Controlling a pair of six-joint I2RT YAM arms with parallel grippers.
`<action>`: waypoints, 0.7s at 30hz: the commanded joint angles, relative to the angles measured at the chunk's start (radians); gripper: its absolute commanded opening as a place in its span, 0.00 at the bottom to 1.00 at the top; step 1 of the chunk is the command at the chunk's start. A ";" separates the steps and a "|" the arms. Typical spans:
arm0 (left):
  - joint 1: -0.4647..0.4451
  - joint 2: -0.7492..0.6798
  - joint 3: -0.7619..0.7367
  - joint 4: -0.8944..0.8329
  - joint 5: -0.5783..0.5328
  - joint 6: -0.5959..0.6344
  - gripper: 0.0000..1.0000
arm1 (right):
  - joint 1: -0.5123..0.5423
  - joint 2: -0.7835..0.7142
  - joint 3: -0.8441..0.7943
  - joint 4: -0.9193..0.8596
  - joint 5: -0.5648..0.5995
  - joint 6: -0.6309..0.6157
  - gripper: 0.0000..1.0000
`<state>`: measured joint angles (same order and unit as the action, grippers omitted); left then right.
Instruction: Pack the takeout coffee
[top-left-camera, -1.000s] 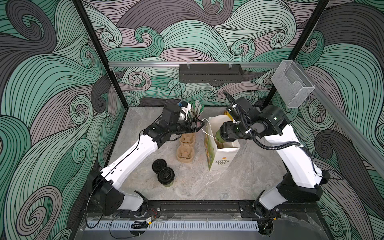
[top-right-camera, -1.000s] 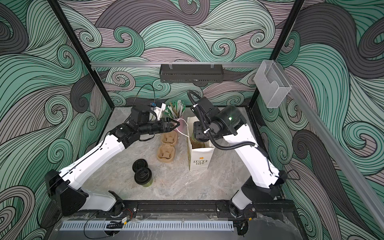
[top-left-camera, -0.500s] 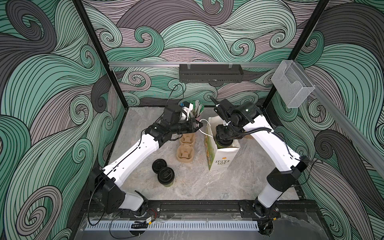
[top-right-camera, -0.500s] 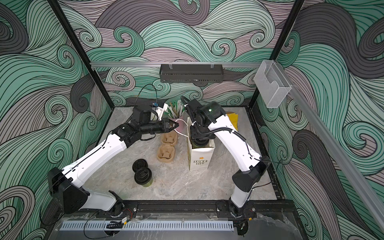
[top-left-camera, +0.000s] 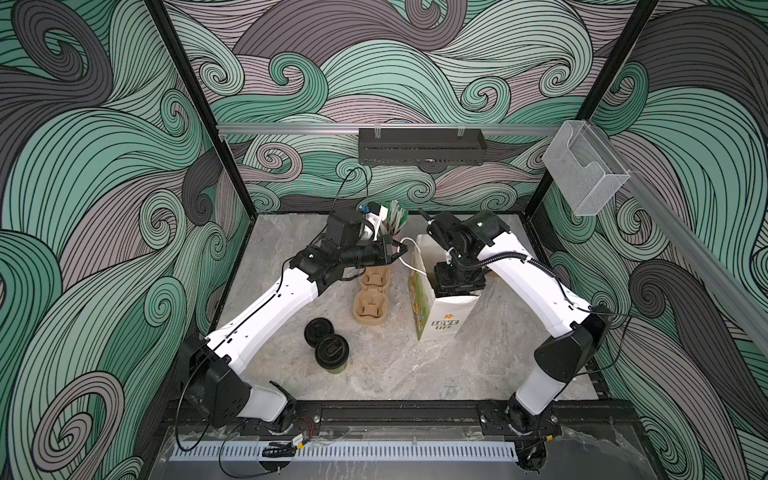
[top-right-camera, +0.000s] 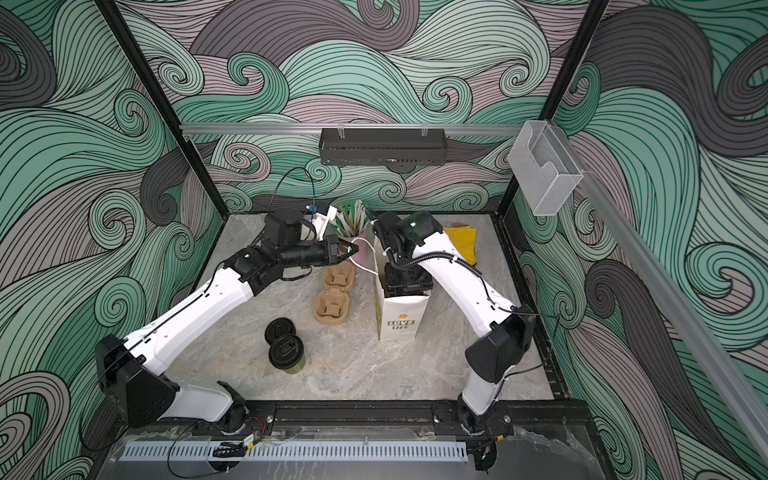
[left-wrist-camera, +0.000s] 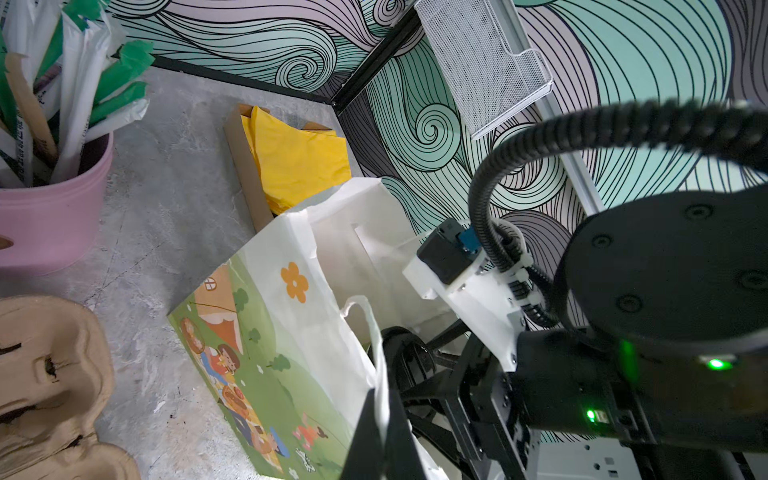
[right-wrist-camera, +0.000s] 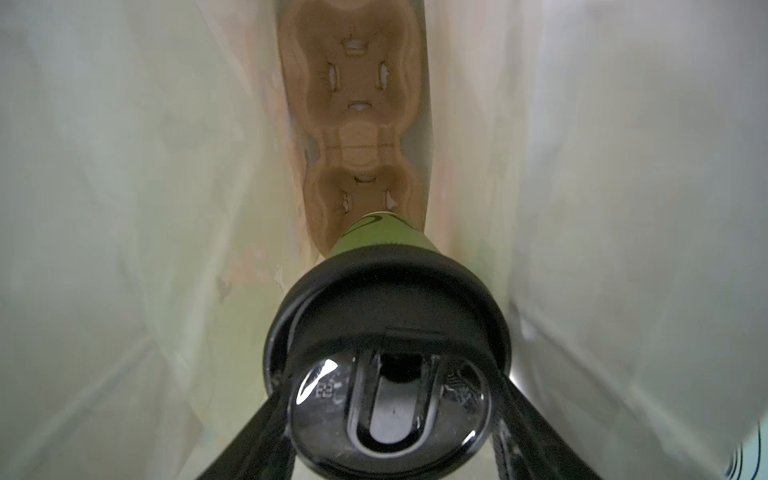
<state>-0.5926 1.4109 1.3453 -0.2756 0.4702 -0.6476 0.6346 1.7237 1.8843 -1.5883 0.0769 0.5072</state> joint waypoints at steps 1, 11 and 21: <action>-0.006 0.000 0.001 0.011 0.021 0.003 0.00 | -0.005 0.014 -0.004 0.003 -0.015 -0.006 0.66; -0.006 -0.001 -0.006 0.007 0.018 -0.001 0.00 | -0.006 0.070 0.006 0.028 -0.027 -0.015 0.66; -0.006 -0.006 -0.015 0.011 0.012 -0.001 0.00 | -0.006 0.096 -0.031 0.071 -0.032 -0.019 0.66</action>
<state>-0.5926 1.4109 1.3338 -0.2752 0.4759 -0.6479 0.6342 1.8080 1.8744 -1.5284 0.0483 0.4931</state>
